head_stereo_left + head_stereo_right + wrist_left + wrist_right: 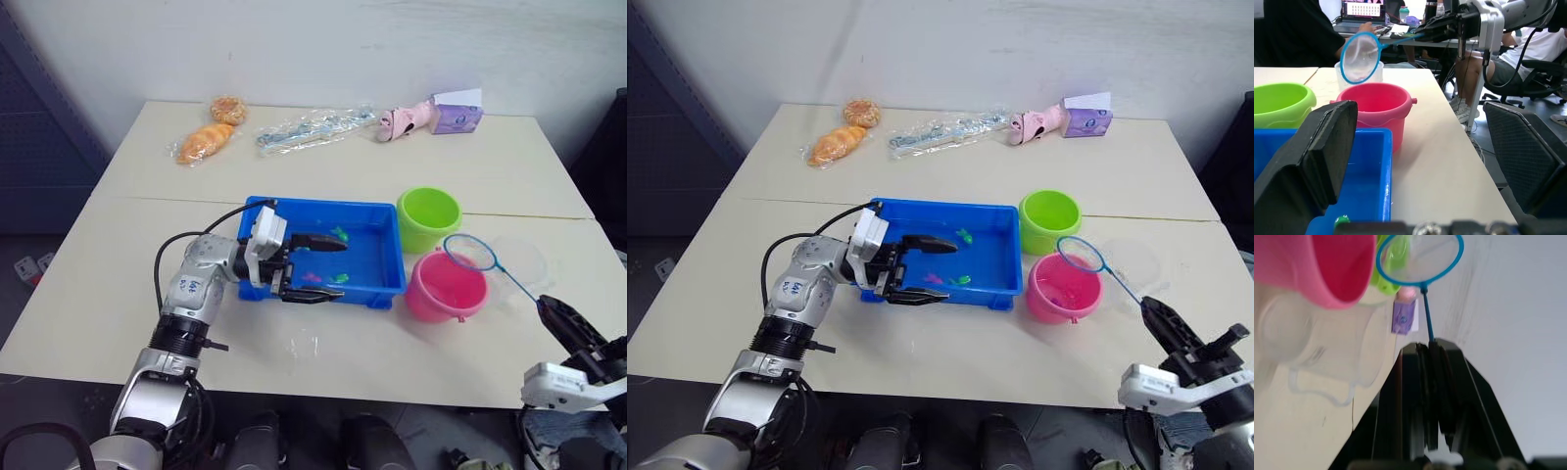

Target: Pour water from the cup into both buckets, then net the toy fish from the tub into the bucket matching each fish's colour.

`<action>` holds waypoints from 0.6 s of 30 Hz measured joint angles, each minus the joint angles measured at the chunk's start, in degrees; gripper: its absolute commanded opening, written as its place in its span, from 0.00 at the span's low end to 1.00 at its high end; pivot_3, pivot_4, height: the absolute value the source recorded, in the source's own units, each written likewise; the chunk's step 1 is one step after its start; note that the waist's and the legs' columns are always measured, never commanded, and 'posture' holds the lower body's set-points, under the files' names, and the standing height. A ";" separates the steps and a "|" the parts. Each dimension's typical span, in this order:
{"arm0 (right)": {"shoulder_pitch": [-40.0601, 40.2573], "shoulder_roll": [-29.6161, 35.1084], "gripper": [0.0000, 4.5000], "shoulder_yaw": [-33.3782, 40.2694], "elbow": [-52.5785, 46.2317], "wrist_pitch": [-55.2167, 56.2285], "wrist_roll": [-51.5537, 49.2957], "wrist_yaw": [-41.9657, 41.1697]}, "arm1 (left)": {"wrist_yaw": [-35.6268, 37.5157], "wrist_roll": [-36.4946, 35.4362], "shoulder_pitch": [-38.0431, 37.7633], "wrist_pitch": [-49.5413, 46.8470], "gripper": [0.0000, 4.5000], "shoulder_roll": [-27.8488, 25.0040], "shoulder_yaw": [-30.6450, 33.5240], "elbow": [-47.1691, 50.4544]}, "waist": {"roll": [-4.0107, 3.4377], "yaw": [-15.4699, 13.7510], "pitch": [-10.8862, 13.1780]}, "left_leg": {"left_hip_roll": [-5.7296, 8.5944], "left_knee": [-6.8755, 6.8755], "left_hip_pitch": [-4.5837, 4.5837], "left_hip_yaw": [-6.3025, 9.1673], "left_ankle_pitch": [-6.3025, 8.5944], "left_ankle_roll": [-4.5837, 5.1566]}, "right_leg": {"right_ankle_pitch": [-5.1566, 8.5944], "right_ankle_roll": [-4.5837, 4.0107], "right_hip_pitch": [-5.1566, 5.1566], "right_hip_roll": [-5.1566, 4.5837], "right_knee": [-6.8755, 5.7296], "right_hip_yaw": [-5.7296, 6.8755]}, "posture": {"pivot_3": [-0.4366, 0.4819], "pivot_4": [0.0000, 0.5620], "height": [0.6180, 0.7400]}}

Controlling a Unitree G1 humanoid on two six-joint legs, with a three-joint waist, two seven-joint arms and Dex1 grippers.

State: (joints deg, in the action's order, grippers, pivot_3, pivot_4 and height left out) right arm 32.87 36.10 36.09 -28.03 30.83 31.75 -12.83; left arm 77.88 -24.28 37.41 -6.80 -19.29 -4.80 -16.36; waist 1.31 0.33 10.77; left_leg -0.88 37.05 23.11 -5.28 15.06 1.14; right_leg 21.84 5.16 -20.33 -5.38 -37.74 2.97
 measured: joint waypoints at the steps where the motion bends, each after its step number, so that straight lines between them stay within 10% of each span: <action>1: -0.60 0.28 0.00 -1.65 -1.66 -2.34 -5.43 -2.56 | -0.27 0.00 0.00 0.21 0.98 -0.55 0.46 -0.33 | 0.00 0.07 0.00 | -0.02 0.00 -0.01 0.00 0.00 0.00 | 0.00 0.00 0.00 0.00 -0.02 0.00 | 0.48 0.27 1.00; 10: -22.34 10.67 0.00 -17.17 -17.55 -46.72 -49.21 -17.09 | -2.32 -0.27 -0.65 3.90 0.98 -9.73 9.82 -6.51 | 0.00 1.04 0.00 | -0.04 0.03 -0.02 0.17 0.04 0.16 | -0.01 -0.02 0.06 -0.09 -0.02 0.09 | 0.48 0.27 1.00; 18: -45.37 13.62 0.00 -35.64 -9.43 -66.06 -50.78 -20.43 | -3.32 -0.02 -6.68 5.70 0.98 -16.80 14.23 -7.80 | 0.01 1.24 0.01 | 0.02 0.03 0.10 0.16 0.09 0.23 | -0.02 -0.03 -0.06 -0.18 -0.03 0.14 | 0.48 0.27 1.00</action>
State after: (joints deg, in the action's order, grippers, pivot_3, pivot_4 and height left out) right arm -12.50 49.71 0.45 -37.46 -35.23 -19.03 -33.26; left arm 74.56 -24.31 30.73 -1.10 -36.09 9.43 -24.17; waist 1.32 1.57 10.79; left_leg -0.86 37.08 23.21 -5.11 15.15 1.37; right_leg 21.83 5.13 -20.38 -5.57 -37.77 3.11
